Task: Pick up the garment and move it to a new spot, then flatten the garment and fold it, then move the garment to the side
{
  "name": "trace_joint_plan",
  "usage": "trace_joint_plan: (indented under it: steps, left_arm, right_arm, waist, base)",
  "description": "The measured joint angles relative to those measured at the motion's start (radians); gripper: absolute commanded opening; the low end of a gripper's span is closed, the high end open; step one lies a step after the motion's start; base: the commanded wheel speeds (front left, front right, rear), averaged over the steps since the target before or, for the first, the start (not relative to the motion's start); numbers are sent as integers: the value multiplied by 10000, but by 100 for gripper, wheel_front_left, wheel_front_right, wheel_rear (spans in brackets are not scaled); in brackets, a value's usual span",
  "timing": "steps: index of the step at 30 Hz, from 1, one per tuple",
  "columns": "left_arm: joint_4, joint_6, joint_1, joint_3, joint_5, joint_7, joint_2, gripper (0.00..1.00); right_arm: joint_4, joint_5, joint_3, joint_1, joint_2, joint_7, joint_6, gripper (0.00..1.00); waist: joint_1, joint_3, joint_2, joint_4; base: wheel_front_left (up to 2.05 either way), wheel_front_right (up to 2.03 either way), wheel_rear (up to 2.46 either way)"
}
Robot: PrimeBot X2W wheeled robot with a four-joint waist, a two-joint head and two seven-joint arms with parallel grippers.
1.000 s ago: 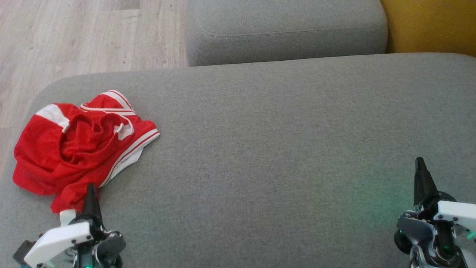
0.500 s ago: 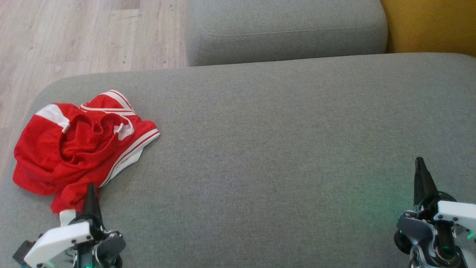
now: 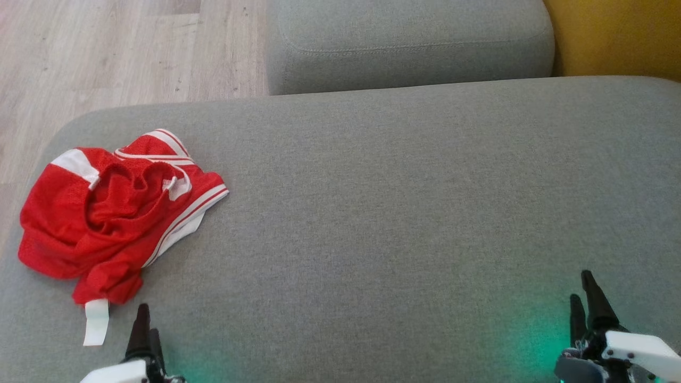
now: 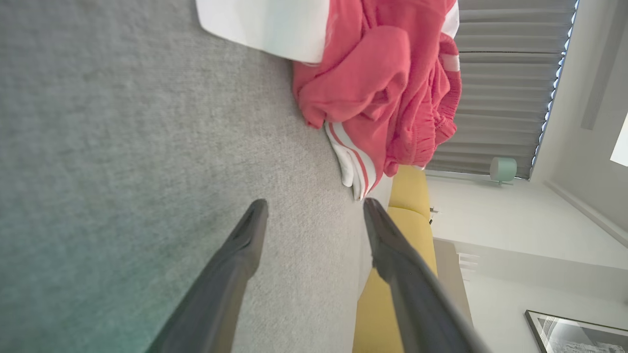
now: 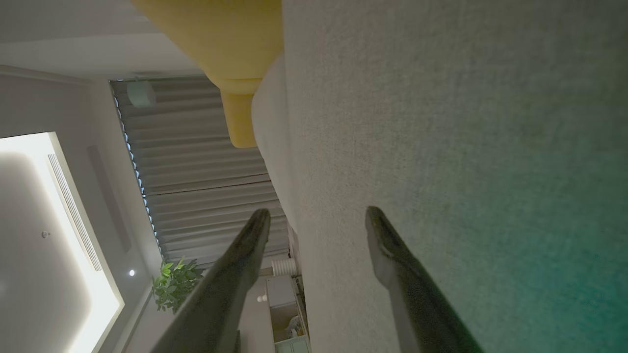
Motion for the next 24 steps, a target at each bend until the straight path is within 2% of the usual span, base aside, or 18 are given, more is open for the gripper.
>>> trace_joint_plan:
  steps: [7,12,24]
  left_arm:
    - [-79,0,-27,-50,533,-174,-2,100]
    - [-259,113,-27,-167,1383,-284,2,100]
    - [-656,445,-27,-579,2897,-635,4,100]
  right_arm:
    - [-46,-382,211,-44,-2,-142,0,100]
    - [-58,-936,420,-44,-2,-311,2,100]
    - [-192,-3104,447,-44,-2,-639,4,100]
  waist:
    - [0,-8,0,-7]
    - [0,-19,0,-19]
    - [0,-83,0,-19]
  base:
    - [0,0,0]
    - [0,0,0]
    - [0,0,0]
